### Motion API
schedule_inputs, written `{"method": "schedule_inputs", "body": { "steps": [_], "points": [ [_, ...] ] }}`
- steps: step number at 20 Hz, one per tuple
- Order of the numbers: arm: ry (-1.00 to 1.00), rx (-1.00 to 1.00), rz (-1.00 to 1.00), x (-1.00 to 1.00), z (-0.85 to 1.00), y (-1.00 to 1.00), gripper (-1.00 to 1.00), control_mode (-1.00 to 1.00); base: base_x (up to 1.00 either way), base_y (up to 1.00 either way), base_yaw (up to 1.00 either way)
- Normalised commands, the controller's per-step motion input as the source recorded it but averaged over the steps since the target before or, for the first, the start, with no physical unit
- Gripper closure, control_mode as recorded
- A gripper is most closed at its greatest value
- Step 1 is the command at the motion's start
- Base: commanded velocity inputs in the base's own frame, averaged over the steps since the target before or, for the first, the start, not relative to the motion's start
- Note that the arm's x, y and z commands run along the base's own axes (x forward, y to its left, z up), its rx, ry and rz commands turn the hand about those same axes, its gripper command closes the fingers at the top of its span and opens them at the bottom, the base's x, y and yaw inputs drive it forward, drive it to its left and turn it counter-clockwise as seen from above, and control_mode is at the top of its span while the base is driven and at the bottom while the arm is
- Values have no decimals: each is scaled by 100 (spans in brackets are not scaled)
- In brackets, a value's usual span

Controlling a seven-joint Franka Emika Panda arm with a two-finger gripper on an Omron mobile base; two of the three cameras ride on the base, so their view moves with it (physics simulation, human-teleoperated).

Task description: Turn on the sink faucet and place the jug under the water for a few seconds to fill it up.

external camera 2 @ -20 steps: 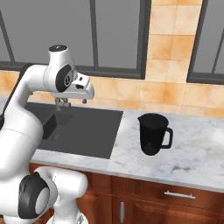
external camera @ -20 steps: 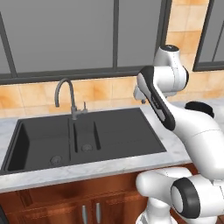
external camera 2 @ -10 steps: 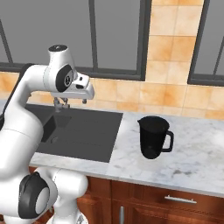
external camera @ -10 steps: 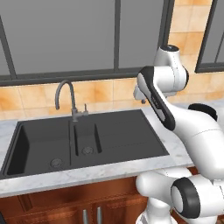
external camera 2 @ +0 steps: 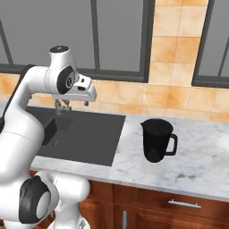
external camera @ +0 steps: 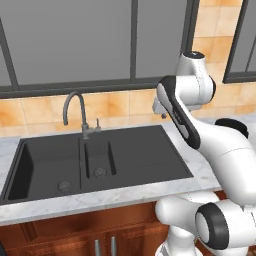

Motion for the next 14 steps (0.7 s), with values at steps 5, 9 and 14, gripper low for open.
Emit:
{"method": "schedule_inputs", "body": {
  "steps": [5,9,14],
  "points": [
    [0,0,0,0,0,0,-100,100,0,0,0],
    [-34,0,11,0,-25,33,-100,-100,0,0,0],
    [-56,0,40,1,-55,40,-100,-100,0,0,0]
  ]
}}
